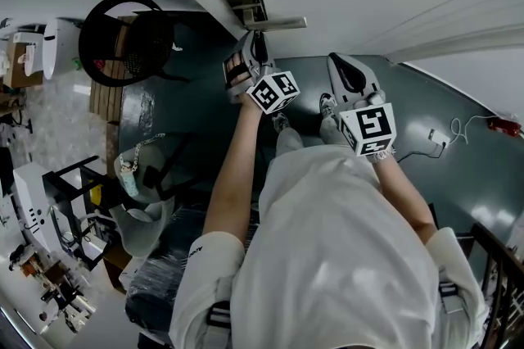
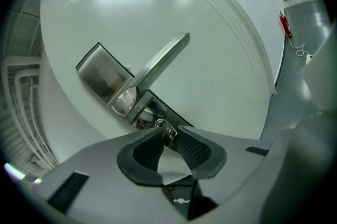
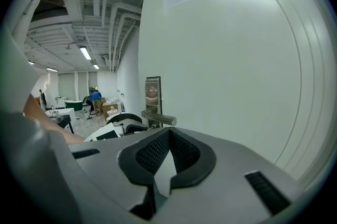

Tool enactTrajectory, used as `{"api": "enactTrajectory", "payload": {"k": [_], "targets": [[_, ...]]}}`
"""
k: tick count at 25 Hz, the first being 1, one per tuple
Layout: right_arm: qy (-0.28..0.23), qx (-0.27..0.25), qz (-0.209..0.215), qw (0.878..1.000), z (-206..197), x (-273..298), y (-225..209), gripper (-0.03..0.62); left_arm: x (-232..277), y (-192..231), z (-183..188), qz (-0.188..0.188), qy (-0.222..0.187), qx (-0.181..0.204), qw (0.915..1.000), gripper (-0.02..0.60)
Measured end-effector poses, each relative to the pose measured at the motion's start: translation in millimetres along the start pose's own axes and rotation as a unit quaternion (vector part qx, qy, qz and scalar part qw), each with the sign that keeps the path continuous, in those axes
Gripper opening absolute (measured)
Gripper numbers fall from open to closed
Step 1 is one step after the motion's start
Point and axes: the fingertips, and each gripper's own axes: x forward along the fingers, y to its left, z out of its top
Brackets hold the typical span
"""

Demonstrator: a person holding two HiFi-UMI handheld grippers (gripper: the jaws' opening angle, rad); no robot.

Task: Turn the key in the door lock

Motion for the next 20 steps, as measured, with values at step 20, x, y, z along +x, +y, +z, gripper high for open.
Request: {"api": "enactTrajectory", "payload": {"k": [20], "targets": [[0.018, 0.0, 0.015, 1.0, -9, 14, -11, -0.008, 15, -1, -6, 0.053, 0.0, 0.062, 0.9966, 0.091]]}}
